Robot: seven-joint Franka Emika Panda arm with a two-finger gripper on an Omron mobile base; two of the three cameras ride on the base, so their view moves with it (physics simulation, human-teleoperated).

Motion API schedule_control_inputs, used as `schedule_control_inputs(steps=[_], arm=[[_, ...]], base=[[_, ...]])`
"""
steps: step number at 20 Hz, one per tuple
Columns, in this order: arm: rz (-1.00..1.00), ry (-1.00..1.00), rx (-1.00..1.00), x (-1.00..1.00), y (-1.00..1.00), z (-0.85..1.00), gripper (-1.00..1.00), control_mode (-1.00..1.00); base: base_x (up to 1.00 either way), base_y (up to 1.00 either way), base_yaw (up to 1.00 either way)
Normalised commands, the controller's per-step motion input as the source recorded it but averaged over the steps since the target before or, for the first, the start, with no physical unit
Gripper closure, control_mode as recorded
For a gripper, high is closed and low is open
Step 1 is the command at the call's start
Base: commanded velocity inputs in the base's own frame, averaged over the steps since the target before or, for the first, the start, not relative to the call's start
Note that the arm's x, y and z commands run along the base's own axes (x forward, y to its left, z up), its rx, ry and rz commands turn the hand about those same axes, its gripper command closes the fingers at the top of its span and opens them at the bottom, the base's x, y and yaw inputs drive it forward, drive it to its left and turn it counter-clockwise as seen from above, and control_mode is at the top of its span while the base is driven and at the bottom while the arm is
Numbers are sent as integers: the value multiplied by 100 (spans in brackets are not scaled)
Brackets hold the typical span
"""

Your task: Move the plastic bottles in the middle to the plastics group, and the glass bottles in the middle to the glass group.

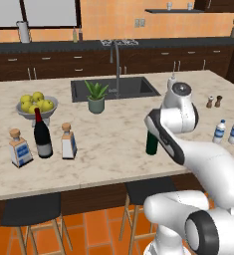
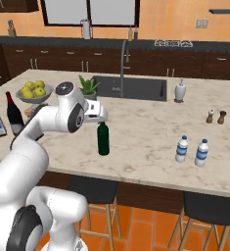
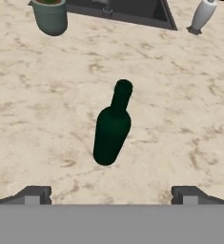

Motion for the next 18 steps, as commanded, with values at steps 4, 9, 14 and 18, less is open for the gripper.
schedule_control_inputs(steps=[4, 9, 14, 18], arm=[[0, 0, 0, 11, 0, -11, -100, -100], [0, 0, 0, 9, -1, -21, -100, -100], [0, 0, 3, 15, -1, -25, -100, -100], [0, 0, 12, 28, -1, -4, -100, -100]], base=[[0, 0, 0], [0, 0, 0], [0, 0, 0], [0, 0, 0]])
